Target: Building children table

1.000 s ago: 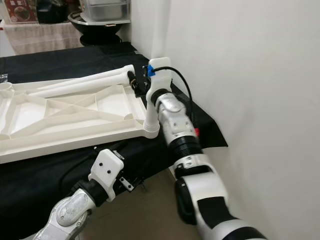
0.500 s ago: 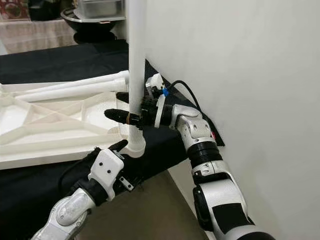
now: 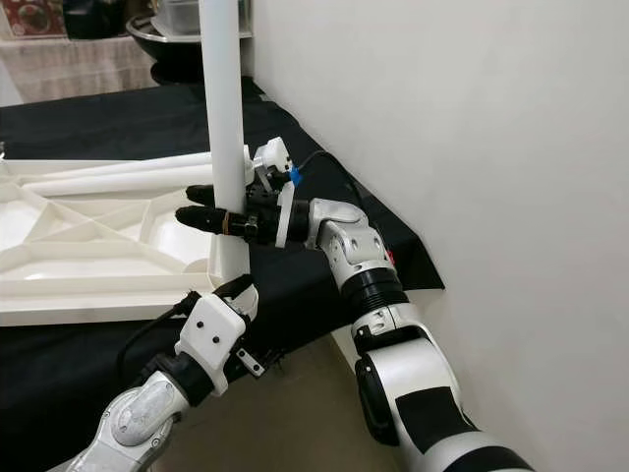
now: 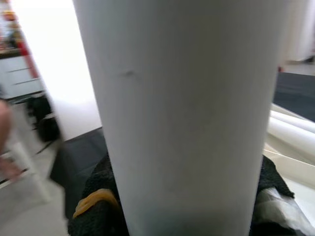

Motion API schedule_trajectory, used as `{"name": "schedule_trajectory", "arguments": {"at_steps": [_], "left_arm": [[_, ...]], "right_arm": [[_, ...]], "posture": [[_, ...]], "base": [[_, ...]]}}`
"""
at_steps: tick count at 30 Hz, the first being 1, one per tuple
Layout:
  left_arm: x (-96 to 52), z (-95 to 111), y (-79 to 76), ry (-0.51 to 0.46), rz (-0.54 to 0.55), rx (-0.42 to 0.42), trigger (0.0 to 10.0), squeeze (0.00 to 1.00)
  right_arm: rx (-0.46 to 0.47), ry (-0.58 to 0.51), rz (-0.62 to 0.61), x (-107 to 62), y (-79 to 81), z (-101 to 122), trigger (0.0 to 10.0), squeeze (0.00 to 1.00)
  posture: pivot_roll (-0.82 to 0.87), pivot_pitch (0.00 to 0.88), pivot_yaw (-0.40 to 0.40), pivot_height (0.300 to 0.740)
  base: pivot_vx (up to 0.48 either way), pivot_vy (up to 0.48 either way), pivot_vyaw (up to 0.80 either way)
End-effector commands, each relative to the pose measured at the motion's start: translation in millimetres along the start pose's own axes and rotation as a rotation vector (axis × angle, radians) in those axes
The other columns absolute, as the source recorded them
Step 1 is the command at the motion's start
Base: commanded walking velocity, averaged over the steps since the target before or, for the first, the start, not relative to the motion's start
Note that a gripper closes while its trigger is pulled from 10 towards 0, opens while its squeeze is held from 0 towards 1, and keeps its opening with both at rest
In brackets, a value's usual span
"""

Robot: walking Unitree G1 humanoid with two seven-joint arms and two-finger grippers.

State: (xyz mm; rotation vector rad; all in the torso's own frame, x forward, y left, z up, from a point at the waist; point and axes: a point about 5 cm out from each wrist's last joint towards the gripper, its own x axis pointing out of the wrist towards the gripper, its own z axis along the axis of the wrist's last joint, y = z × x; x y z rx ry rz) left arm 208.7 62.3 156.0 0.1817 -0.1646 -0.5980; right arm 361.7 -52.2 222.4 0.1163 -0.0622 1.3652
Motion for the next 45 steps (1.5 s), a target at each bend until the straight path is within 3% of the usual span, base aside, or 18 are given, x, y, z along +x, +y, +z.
{"name": "schedule_trajectory", "arguments": {"at_steps": [1, 4, 5, 7, 9, 14, 15, 16, 18, 19, 25, 27, 28, 31, 33, 37, 41, 45], "left_arm": [[-0.8, -4.9, -1.9, 0.017, -0.015, 0.006, 10.0, 0.0], [-0.4, -5.0, -2.0, 0.016, -0.017, 0.007, 10.0, 0.0], [-0.2, -5.0, -1.4, 0.016, -0.018, 0.008, 10.0, 0.0], [-0.2, -5.0, -1.4, 0.016, -0.018, 0.008, 10.0, 0.0], [0.7, -4.9, -1.3, 0.015, -0.021, 0.01, 10.0, 0.0], [1.8, -4.4, -2.1, 0.013, -0.026, 0.008, 10.0, 0.0], [2.4, -3.9, -2.9, 0.012, -0.023, 0.002, 10.0, 0.0], [2.4, -3.9, -2.9, 0.012, -0.023, 0.002, 10.0, 0.0], [2.7, -3.6, -4.0, 0.011, -0.021, -0.001, 10.0, 0.0], [2.2, -3.9, -5.0, 0.012, -0.019, -0.005, 10.0, 0.0], [1.1, -4.7, -6.8, 0.014, -0.022, -0.007, 10.0, 0.0], [1.6, -4.5, -6.8, 0.014, -0.024, -0.007, 10.0, 0.0], [2.2, -4.2, -6.6, 0.013, -0.024, -0.007, 10.0, 0.0], [3.0, -3.3, -5.6, 0.008, -0.024, -0.007, 10.0, 0.0], [3.1, -3.3, -5.1, 0.006, -0.024, -0.008, 10.0, 0.0], [3.1, -3.4, -5.1, 0.005, -0.024, -0.009, 10.0, 0.0], [2.8, -1.7, -9.5, 0.001, -0.031, -0.019, 10.0, 0.0], [1.5, -1.6, -7.8, 0.006, -0.024, -0.018, 10.0, 0.0]], "right_arm": [[0.039, 0.01, -0.112, 0.7, -4.6, -9.6, 0.0, 0.0], [0.026, 0.011, -0.458, 3.1, -22.0, -7.6, 0.0, 0.0], [0.005, 0.048, -0.755, -6.6, -35.9, -9.7, 0.0, 0.0], [0.005, 0.048, -0.755, -6.6, -35.9, -9.7, 0.0, 0.0], [-0.013, 0.062, -1.255, -36.8, -49.0, -13.2, 0.0, 0.0], [-0.048, 0.023, -1.453, -50.7, -46.3, -10.4, 0.0, 0.0], [-0.044, -0.019, -1.453, -44.1, -40.9, -8.1, 8.9, 0.0], [-0.044, -0.019, -1.453, -44.1, -40.9, -8.1, 8.9, 0.0], [-0.035, -0.057, -1.412, -35.5, -36.9, -5.6, 10.0, 0.0], [-0.05, -0.082, -1.34, -26.5, -33.7, -1.5, 10.0, 1.0], [-0.099, -0.129, -1.302, -20.9, -32.3, 9.3, 10.0, 1.0], [-0.115, -0.174, -1.2, -11.7, -29.0, 17.9, 10.0, 0.87], [-0.144, -0.204, -1.142, -8.0, -26.1, 24.9, 10.0, 0.0], [-0.102, -0.138, -0.956, -3.4, -23.9, 19.1, 10.0, 0.0], [-0.039, -0.019, -0.567, -11.2, -16.9, 4.2, 10.0, 0.0], [-0.011, 0.009, -0.452, -16.4, -13.3, 0.0, 10.0, 0.0], [0.023, 0.044, -0.062, -32.0, -0.6, -2.8, 10.0, 0.0], [0.097, 0.014, 0.122, -17.4, 2.9, 3.2, 10.0, 0.0]], "posture": [[0.05, 0.0, -0.096, 0.74], [0.05, 0.0, -0.093, 0.74], [0.05, 0.0, -0.092, 0.74], [0.05, 0.0, -0.092, 0.74], [0.04, 0.0, -0.089, 0.74], [0.04, 0.0, -0.087, 0.74], [0.04, 0.0, -0.083, 0.74], [0.04, 0.0, -0.083, 0.74], [0.04, 0.0, -0.088, 0.74], [0.04, 0.0, -0.087, 0.74], [0.04, 0.0, -0.093, 0.74], [0.04, 0.0, -0.092, 0.74], [0.04, 0.0, -0.092, 0.74], [0.03, 0.0, -0.095, 0.74], [0.03, 0.0, -0.098, 0.74], [0.03, 0.0, -0.098, 0.74], [0.04, 0.0, -0.103, 0.74], [0.06, 0.0, -0.113, 0.74]], "base": [[0.0, 0.0, 0.0], [0.0, 0.0, 0.0], [0.0, 0.0, 0.0], [0.0, 0.0, 0.0], [0.0, 0.0, 0.0], [0.0, 0.0, 0.0], [0.0, 0.0, 0.0], [0.0, 0.0, 0.0], [0.0, 0.0, 0.0], [0.0, 0.0, 0.0], [0.0, 0.0, 0.0], [0.0, 0.0, 0.0], [0.0, 0.0, 0.0], [0.0, 0.0, 0.0], [0.0, 0.0, 0.0], [0.0, 0.0, 0.0], [0.0, 0.0, 0.0], [0.0, 0.0, 0.0]]}}
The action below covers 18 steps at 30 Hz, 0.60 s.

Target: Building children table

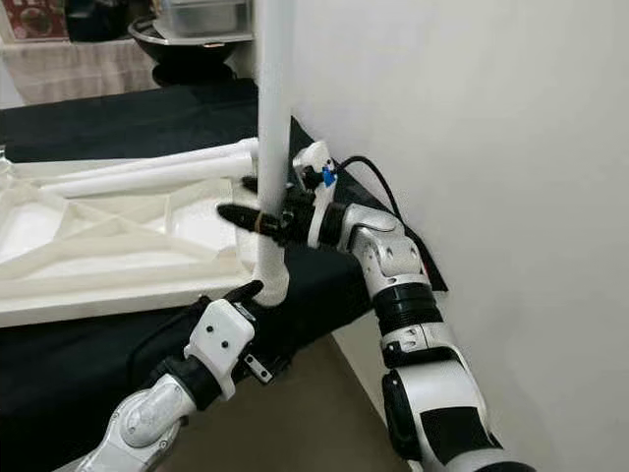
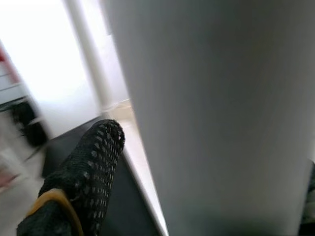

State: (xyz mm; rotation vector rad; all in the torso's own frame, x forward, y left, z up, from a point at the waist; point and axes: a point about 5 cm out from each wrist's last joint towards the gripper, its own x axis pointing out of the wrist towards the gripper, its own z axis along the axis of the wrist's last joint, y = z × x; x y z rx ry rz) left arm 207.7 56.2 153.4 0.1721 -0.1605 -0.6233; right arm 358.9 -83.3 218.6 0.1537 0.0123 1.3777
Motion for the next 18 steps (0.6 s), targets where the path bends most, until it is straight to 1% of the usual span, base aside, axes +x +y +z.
{"name": "schedule_trajectory", "arguments": {"at_steps": [1, 2, 3, 4, 5, 6, 7, 8, 9, 10, 12, 14, 15, 17, 18], "left_arm": [[-0.8, -0.1, -1.7, 0.007, 0.001, -0.006, 10.0, 0.0], [-1.2, -0.1, -1.4, 0.008, 0.001, -0.005, 10.0, 0.0], [-1.2, -0.1, -1.4, 0.008, 0.001, -0.005, 10.0, 0.0], [-2.0, -0.1, -0.7, 0.01, 0.003, -0.003, 10.0, 0.0], [-2.2, 0.0, -0.4, 0.01, 0.003, -0.003, 10.0, 0.0], [-2.2, 0.0, -0.4, 0.01, 0.003, -0.003, 10.0, 0.0], [-2.5, -0.2, -0.2, 0.012, 0.004, -0.003, 10.0, 0.0], [-2.7, -0.4, -0.2, 0.013, 0.005, -0.003, 10.0, 0.0], [-2.7, -0.4, -0.2, 0.013, 0.005, -0.003, 10.0, 0.0], [-2.7, -0.4, -0.2, 0.014, 0.006, -0.003, 10.0, 0.0], [-2.6, -0.3, 0.0, 0.015, 0.008, -0.002, 10.0, 0.0], [-2.6, -0.3, -0.1, 0.014, 0.009, -0.003, 10.0, 0.0], [-2.6, -0.3, -0.1, 0.014, 0.009, -0.003, 10.0, 0.0], [-2.6, -0.8, -0.5, 0.016, 0.011, -0.004, 10.0, 0.0], [-2.6, -0.8, -0.5, 0.016, 0.011, -0.004, 10.0, 0.0]], "right_arm": [[0.024, -0.014, 0.115, 13.8, 6.6, 3.3, 10.0, 0.0], [0.019, -0.012, 0.149, 18.1, 8.1, 4.6, 10.0, 0.0], [0.019, -0.012, 0.149, 18.1, 8.1, 4.6, 10.0, 0.0], [0.013, -0.005, 0.206, 26.8, 11.4, 6.3, 10.0, 0.0], [0.016, -0.001, 0.239, 28.5, 12.9, 7.0, 10.0, 0.0], [0.016, -0.001, 0.239, 28.5, 12.9, 7.0, 10.0, 0.0], [0.013, 0.01, 0.257, 30.7, 13.7, 6.5, 9.4, 0.0], [-0.015, 0.02, 0.249, 32.4, 12.9, 5.6, 0.0, 0.0], [-0.015, 0.02, 0.249, 32.4, 12.9, 5.6, 0.0, 0.0], [-0.037, 0.025, 0.239, 33.3, 12.2, 5.0, 0.0, 0.0], [-0.04, 0.026, 0.227, 33.3, 10.6, 4.2, 0.0, 0.0], [-0.03, 0.002, 0.164, 31.9, 5.2, 4.0, 0.0, 0.0], [-0.03, 0.002, 0.164, 31.9, 5.2, 4.0, 0.0, 0.0], [-0.063, -0.047, 0.031, 29.3, -2.4, 6.8, 0.0, 0.0], [-0.063, -0.047, 0.031, 29.3, -2.4, 6.8, 0.0, 0.0]], "posture": [[0.06, 0.0, -0.113, 0.74], [0.06, 0.0, -0.116, 0.74], [0.06, 0.0, -0.116, 0.74], [0.07, 0.0, -0.117, 0.74], [0.07, 0.0, -0.117, 0.74], [0.07, 0.0, -0.117, 0.74], [0.07, 0.0, -0.119, 0.74], [0.07, 0.0, -0.119, 0.74], [0.07, 0.0, -0.119, 0.74], [0.07, 0.0, -0.118, 0.74], [0.07, 0.0, -0.119, 0.74], [0.07, 0.0, -0.119, 0.74], [0.07, 0.0, -0.119, 0.74], [0.06, 0.0, -0.113, 0.74], [0.06, 0.0, -0.113, 0.74]], "base": [[0.0, 0.0, 0.0], [0.0, 0.0, 0.0], [0.0, 0.0, 0.0], [0.0, 0.0, 0.0], [0.0, 0.0, 0.0], [0.0, 0.0, 0.0], [0.0, 0.0, 0.0], [0.0, 0.0, 0.0], [0.0, 0.0, 0.0], [0.0, 0.0, 0.0], [0.0, 0.0, 0.0], [0.0, 0.0, 0.0], [0.0, 0.0, 0.0], [0.0, 0.0, 0.0], [0.0, 0.0, 0.0]]}}
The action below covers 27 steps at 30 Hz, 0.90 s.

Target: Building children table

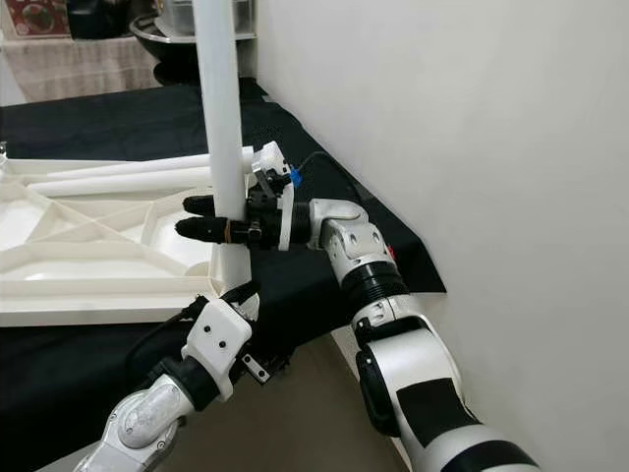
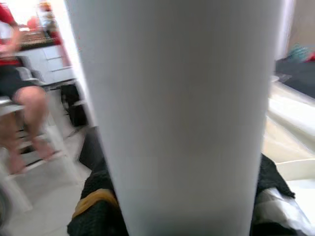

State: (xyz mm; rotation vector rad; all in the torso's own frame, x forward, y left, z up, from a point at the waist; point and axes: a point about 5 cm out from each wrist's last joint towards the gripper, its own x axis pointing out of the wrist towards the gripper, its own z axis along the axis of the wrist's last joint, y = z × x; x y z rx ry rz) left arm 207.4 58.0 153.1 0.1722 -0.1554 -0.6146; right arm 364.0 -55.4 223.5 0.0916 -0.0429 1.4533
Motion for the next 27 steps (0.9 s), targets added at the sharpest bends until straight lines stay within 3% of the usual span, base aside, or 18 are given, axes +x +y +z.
{"name": "schedule_trajectory", "arguments": {"at_steps": [1, 4, 5, 6, 7, 8, 10, 11, 12, 13, 14, 16, 17, 18, 19, 20, 21, 27], "left_arm": [[-0.9, -0.5, -1.7, 0.011, 0.001, -0.004, 10.0, 0.0], [-0.6, -0.5, -1.6, 0.01, 0.001, -0.004, 10.0, 0.0], [0.2, -0.8, -1.8, 0.009, -0.003, -0.005, 10.0, 0.0], [0.2, -0.8, -1.8, 0.009, -0.003, -0.005, 10.0, 0.0], [0.6, -0.8, -1.8, 0.008, -0.005, -0.006, 10.0, 0.0], [0.6, -0.8, -1.8, 0.008, -0.005, -0.006, 10.0, 0.0], [1.4, -0.5, -1.6, 0.007, -0.006, -0.005, 10.0, 0.0], [1.4, -0.5, -1.6, 0.007, -0.006, -0.005, 10.0, 0.0], [1.6, -0.3, -1.6, 0.006, -0.004, -0.005, 10.0, 0.0], [1.6, -0.3, -1.6, 0.006, -0.004, -0.005, 10.0, 0.0], [1.8, 0.1, -1.6, 0.005, -0.002, -0.006, 10.0, 0.0], [2.0, 0.4, -2.1, 0.004, -0.002, -0.006, 10.0, 0.0], [2.0, 0.5, -2.4, 0.004, -0.003, -0.006, 10.0, 0.0], [1.9, 0.4, -2.5, 0.004, -0.004, -0.006, 10.0, 0.0], [1.9, 0.4, -2.5, 0.004, -0.004, -0.006, 10.0, 0.0], [1.7, 0.3, -2.5, 0.004, -0.005, -0.006, 10.0, 0.0], [1.5, 0.2, -1.9, 0.005, -0.004, -0.006, 10.0, 0.0], [2.1, 0.3, -2.0, 0.003, -0.006, -0.01, 10.0, 0.0]], "right_arm": [[-0.006, -0.073, -0.158, -1.0, -9.1, 6.6, 0.0, 0.0], [-0.014, -0.101, -0.266, -2.1, -14.2, 9.3, 0.0, 0.0], [0.02, -0.134, -0.624, -5.6, -29.7, 8.8, 0.0, 0.0], [0.02, -0.134, -0.624, -5.6, -29.7, 8.8, 0.0, 0.0], [0.036, -0.127, -0.839, -11.6, -36.9, 5.4, 0.0, 0.0], [0.036, -0.127, -0.839, -11.6, -36.9, 5.4, 0.0, 0.0], [0.012, -0.071, -1.254, -35.2, -44.4, -4.7, 0.0, 0.0], [0.012, -0.071, -1.254, -35.2, -44.4, -4.7, 0.0, 0.0], [-0.011, -0.049, -1.39, -45.8, -43.3, -8.1, 0.0, 0.0], [-0.011, -0.049, -1.39, -45.8, -43.3, -8.1, 0.0, 0.0], [-0.027, -0.059, -1.502, -50.7, -37.9, -9.6, 0.0, 0.0], [-0.022, -0.078, -1.587, -50.1, -30.6, -10.7, 0.0, 0.0], [-0.005, -0.097, -1.58, -44.4, -29.4, -10.5, 1.1, 0.0], [0.003, -0.108, -1.565, -39.9, -29.3, -9.9, 7.0, 0.0], [0.003, -0.108, -1.565, -39.9, -29.3, -9.9, 7.0, 0.0], [0.007, -0.113, -1.54, -35.3, -29.6, -8.8, 10.0, 0.0], [-0.006, -0.15, -1.468, -25.5, -30.2, -2.1, 10.0, 1.0], [-0.03, -0.138, -1.464, -22.6, -30.5, 2.4, 10.0, 1.0]], "posture": [[0.06, 0.0, -0.112, 0.74], [0.05, 0.0, -0.11, 0.74], [0.05, 0.0, -0.102, 0.74], [0.05, 0.0, -0.102, 0.74], [0.04, 0.0, -0.1, 0.74], [0.04, 0.0, -0.1, 0.74], [0.04, 0.0, -0.097, 0.74], [0.04, 0.0, -0.097, 0.74], [0.04, 0.0, -0.098, 0.74], [0.04, 0.0, -0.098, 0.74], [0.04, 0.0, -0.099, 0.74], [0.04, 0.0, -0.102, 0.74], [0.04, 0.0, -0.105, 0.74], [0.04, 0.0, -0.105, 0.74], [0.04, 0.0, -0.105, 0.74], [0.04, 0.0, -0.103, 0.74], [0.04, 0.0, -0.104, 0.74], [0.03, 0.0, -0.103, 0.74]], "base": [[0.0, 0.0, 0.0], [0.0, 0.0, 0.0], [0.0, 0.0, 0.0], [0.0, 0.0, 0.0], [0.0, 0.0, 0.0], [0.0, 0.0, 0.0], [0.0, 0.0, 0.0], [0.0, 0.0, 0.0], [0.0, 0.0, 0.0], [0.0, 0.0, 0.0], [0.0, 0.0, 0.0], [0.0, 0.0, 0.0], [0.0, 0.0, 0.0], [0.0, 0.0, 0.0], [0.0, 0.0, 0.0], [0.0, 0.0, 0.0], [0.0, 0.0, 0.0], [0.0, 0.0, 0.0]]}}
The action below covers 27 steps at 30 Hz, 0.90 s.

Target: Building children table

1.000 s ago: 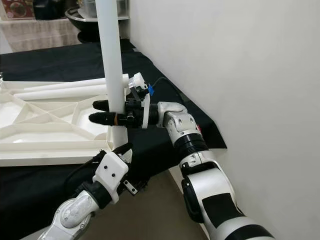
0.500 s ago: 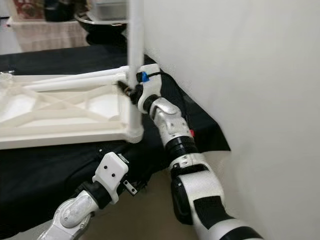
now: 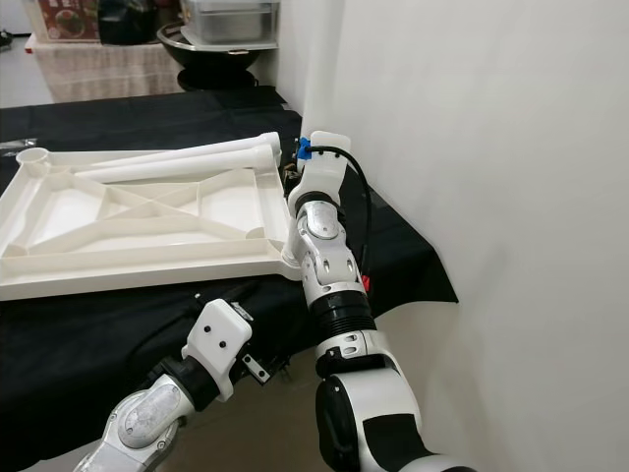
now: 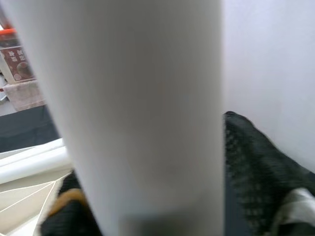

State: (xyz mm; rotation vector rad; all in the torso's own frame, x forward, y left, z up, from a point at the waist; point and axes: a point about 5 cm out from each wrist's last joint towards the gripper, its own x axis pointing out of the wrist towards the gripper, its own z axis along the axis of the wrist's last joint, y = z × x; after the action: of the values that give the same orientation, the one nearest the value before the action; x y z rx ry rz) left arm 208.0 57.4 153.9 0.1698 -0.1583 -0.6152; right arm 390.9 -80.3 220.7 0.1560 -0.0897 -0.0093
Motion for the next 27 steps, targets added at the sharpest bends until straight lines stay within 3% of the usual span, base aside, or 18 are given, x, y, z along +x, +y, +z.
{"name": "schedule_trajectory", "arguments": {"at_steps": [1, 5, 6, 7, 8, 9, 10, 11, 12, 13, 14, 16, 17, 18, 20, 27], "left_arm": [[1.2, -0.4, -2.1, 0.006, -0.006, -0.009, 10.0, 0.0], [1.4, -0.4, -2.1, 0.006, -0.005, -0.008, 10.0, 0.0], [1.4, -0.4, -2.1, 0.006, -0.004, -0.009, 10.0, 0.0], [1.4, -0.4, -2.1, 0.006, -0.004, -0.009, 10.0, 0.0], [1.5, -0.3, -1.9, 0.004, -0.003, -0.012, 10.0, 0.0], [1.5, -0.3, -1.9, 0.004, -0.003, -0.012, 10.0, 0.0], [1.6, -0.3, -1.8, 0.003, -0.003, -0.014, 10.0, 0.0], [1.6, -0.3, -1.8, 0.003, -0.003, -0.014, 10.0, 0.0], [2.2, 0.2, -1.6, 0.001, -0.003, -0.014, 10.0, 0.0], [2.2, 0.2, -1.6, 0.001, -0.003, -0.014, 10.0, 0.0], [2.7, 0.5, -1.5, 0.0, -0.004, -0.013, 10.0, 0.0], [2.7, 0.5, -1.5, 0.0, -0.004, -0.013, 10.0, 0.0], [3.7, 1.8, -1.0, -0.005, -0.005, -0.009, 10.0, 0.0], [3.7, 1.8, -1.0, -0.005, -0.005, -0.009, 10.0, 0.0], [5.4, 4.5, -1.2, -0.015, -0.009, -0.009, 10.0, 0.0], [4.7, 2.2, -0.9, -0.007, 0.006, -0.021, 10.0, 0.0]], "right_arm": [[-0.005, 0.003, -0.008, 1.1, -0.8, 2.2, 10.0, 1.0], [0.004, -0.005, 0.041, -2.5, 0.0, 3.7, 10.0, 1.0], [0.02, 0.016, 0.132, -2.7, 3.1, 1.6, 10.0, 0.0], [0.02, 0.016, 0.132, -2.7, 3.1, 1.6, 10.0, 0.0], [0.076, 0.104, 0.29, -2.4, 6.8, -6.6, 10.0, 0.0], [0.076, 0.104, 0.29, -2.4, 6.8, -6.6, 10.0, 0.0], [0.11, 0.139, 0.492, -4.5, 10.1, -9.3, 10.0, 0.0], [0.11, 0.139, 0.492, -4.5, 10.1, -9.3, 10.0, 0.0], [0.145, 0.159, 0.736, -11.5, 11.4, -9.6, 10.0, 0.0], [0.145, 0.159, 0.736, -11.5, 11.4, -9.6, 10.0, 0.0], [0.163, 0.164, 0.886, -17.2, 10.9, -9.0, 10.0, 0.0], [0.163, 0.164, 0.886, -17.2, 10.9, -9.0, 10.0, 0.0], [0.137, 0.156, 1.069, -26.7, 9.0, -7.2, 10.0, 0.0], [0.137, 0.156, 1.069, -26.7, 9.0, -7.2, 10.0, 0.0], [0.123, 0.177, 1.277, -35.0, 5.9, -2.4, 10.0, 0.0], [0.074, 0.175, 1.431, -32.7, 8.7, 11.1, 10.0, 0.0]], "posture": [[0.03, 0.0, -0.103, 0.74], [0.04, 0.0, -0.107, 0.74], [0.04, 0.0, -0.107, 0.74], [0.04, 0.0, -0.107, 0.74], [0.03, 0.0, -0.103, 0.74], [0.03, 0.0, -0.103, 0.74], [0.03, 0.0, -0.103, 0.74], [0.03, 0.0, -0.103, 0.74], [0.03, 0.0, -0.097, 0.74], [0.03, 0.0, -0.097, 0.74], [0.03, 0.0, -0.097, 0.74], [0.03, 0.0, -0.097, 0.74], [0.03, 0.0, -0.091, 0.74], [0.03, 0.0, -0.091, 0.74], [0.03, 0.0, -0.096, 0.74], [0.03, 0.0, -0.098, 0.74]], "base": [[0.0, 0.0, 0.0], [0.0, 0.0, 0.0], [0.0, 0.0, 0.0], [0.0, 0.0, 0.0], [0.0, 0.0, 0.0], [0.0, 0.0, 0.0], [0.0, 0.0, 0.0], [0.0, 0.0, 0.0], [0.0, 0.0, 0.0], [0.0, 0.0, 0.0], [0.0, 0.0, 0.0], [0.0, 0.0, 0.0], [0.0, 0.0, 0.0], [0.0, 0.0, 0.0], [0.0, 0.0, 0.0], [0.0, 0.0, 0.0]]}}
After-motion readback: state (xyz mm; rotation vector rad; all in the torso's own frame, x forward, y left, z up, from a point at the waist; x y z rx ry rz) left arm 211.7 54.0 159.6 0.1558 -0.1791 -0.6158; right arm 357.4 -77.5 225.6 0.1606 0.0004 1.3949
